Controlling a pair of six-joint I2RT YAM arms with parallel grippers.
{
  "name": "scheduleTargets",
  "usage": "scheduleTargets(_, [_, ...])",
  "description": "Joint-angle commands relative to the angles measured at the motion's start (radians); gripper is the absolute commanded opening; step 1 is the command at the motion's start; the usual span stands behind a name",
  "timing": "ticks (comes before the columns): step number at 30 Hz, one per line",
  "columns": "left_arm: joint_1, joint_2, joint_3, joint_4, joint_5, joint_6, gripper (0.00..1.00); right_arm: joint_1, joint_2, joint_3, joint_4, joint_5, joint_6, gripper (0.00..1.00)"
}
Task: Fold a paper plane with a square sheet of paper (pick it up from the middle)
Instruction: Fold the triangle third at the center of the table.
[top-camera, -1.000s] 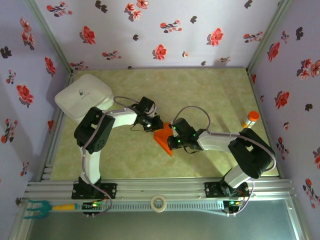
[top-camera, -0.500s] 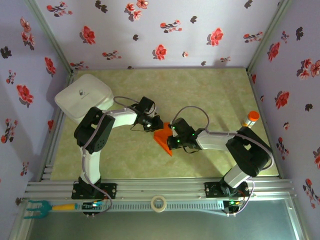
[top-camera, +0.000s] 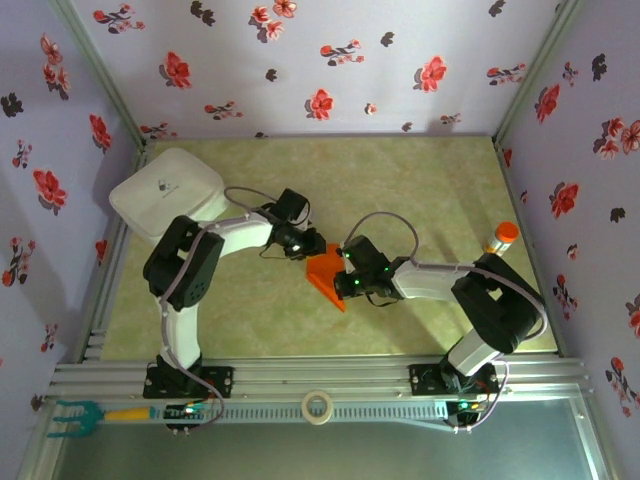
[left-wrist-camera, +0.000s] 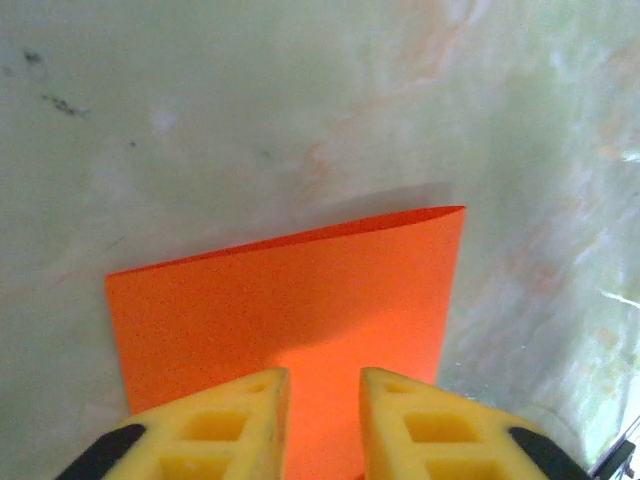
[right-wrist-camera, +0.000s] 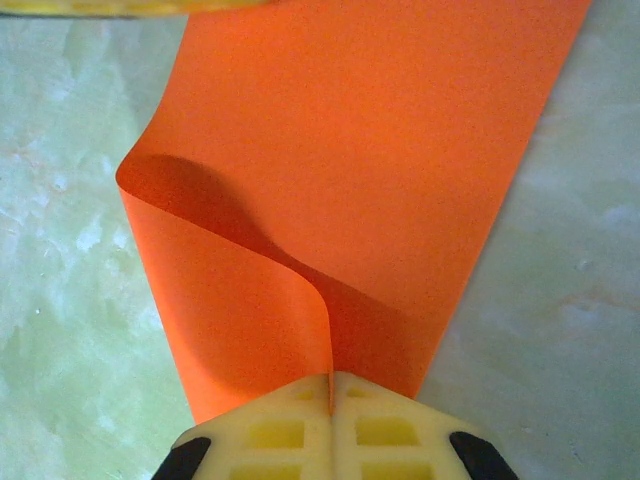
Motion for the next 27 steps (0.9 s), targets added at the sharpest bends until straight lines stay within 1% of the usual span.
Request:
scheduleTargets(1, [0.006, -0.080, 0.006, -0.014, -0.026, 0.017, 0.29, -0.007, 0.019, -0.001, -0.016, 0.022, -0.014, 0.04])
scheduleTargets(3, [0.005, -0.110, -0.021, 0.001, -0.028, 0.006, 0.29, -0.008, 0.022, -0.003, -0.011, 0.022, -0.011, 0.04])
scheduleTargets(4, [0.006, -0.124, -0.037, 0.012, -0.024, -0.002, 0.27, -0.009, 0.022, -0.005, -0.007, 0.021, -0.010, 0.04])
scheduleTargets(7, [0.006, -0.180, -0.116, 0.069, -0.011, -0.035, 0.19, -0.014, 0.022, -0.014, 0.009, 0.016, -0.006, 0.04])
scheduleTargets(9, [0.006, -0.224, -0.182, 0.132, 0.003, -0.070, 0.13, -0.020, 0.022, -0.019, 0.019, 0.013, -0.004, 0.04])
scheduleTargets(11, [0.005, -0.257, -0.245, 0.217, 0.041, -0.119, 0.07, -0.024, 0.027, -0.020, 0.024, 0.006, -0.004, 0.04])
scheduleTargets(15, [-0.005, -0.281, -0.351, 0.383, 0.113, -0.215, 0.01, -0.028, 0.030, -0.019, 0.029, 0.001, 0.000, 0.05])
scheduleTargets(19, [-0.026, -0.259, -0.412, 0.497, 0.140, -0.277, 0.00, -0.027, 0.032, -0.023, 0.031, 0.004, 0.000, 0.05])
scheduleTargets(27, [-0.046, -0.209, -0.437, 0.563, 0.158, -0.321, 0.00, -0.029, 0.042, -0.022, 0.036, 0.004, 0.006, 0.05])
